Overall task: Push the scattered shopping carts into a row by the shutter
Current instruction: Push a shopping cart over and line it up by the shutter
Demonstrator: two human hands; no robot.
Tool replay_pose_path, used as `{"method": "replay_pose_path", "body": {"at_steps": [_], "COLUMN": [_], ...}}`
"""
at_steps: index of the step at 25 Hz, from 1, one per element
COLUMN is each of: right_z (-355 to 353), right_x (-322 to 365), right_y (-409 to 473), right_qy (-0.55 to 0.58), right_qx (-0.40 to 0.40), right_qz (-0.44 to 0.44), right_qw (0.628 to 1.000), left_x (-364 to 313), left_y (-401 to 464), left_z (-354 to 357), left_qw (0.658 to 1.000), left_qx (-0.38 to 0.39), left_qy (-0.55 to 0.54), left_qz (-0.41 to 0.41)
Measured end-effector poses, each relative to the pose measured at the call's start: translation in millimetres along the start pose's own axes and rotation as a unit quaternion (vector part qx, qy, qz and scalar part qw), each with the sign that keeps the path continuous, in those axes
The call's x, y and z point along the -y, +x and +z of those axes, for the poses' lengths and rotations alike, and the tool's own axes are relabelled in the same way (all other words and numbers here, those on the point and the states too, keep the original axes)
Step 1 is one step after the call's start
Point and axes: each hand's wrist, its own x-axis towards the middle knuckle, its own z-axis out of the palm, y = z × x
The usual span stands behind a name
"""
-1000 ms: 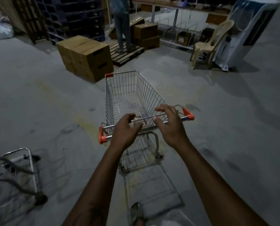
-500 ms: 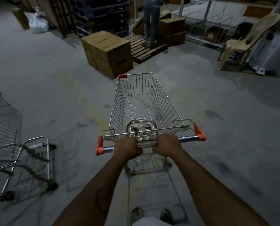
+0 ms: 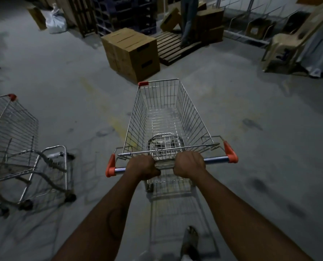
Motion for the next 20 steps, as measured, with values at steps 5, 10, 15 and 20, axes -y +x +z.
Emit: {"method": "replay_pose_path", "body": {"at_steps": [5,10,15,20], "right_z": [12,41,67,99], "right_x": [26,77,134,177], "right_y": [-79,-181,-297,-406], "right_qy": [-0.008,0.009,0.038,0.048], "right_qx": [0.016,0.013,0.021,0.020], "right_qz": [0.034,0.081,0.126,0.168], "right_qw": [0.999,0.997,0.991,0.984], "left_x": [-6,-4,-2,-11], "left_y": [-70,-164,-276,-373], "left_z": [30,71,106,145], "left_qw": [0.998,0.995,0.991,0.987], "left_qx": [-0.018,-0.048,-0.051,-0.038], "left_qy": [-0.005,0.007,0.040,0.052], "left_qz": [0.056,0.088,0.119,0.146]}}
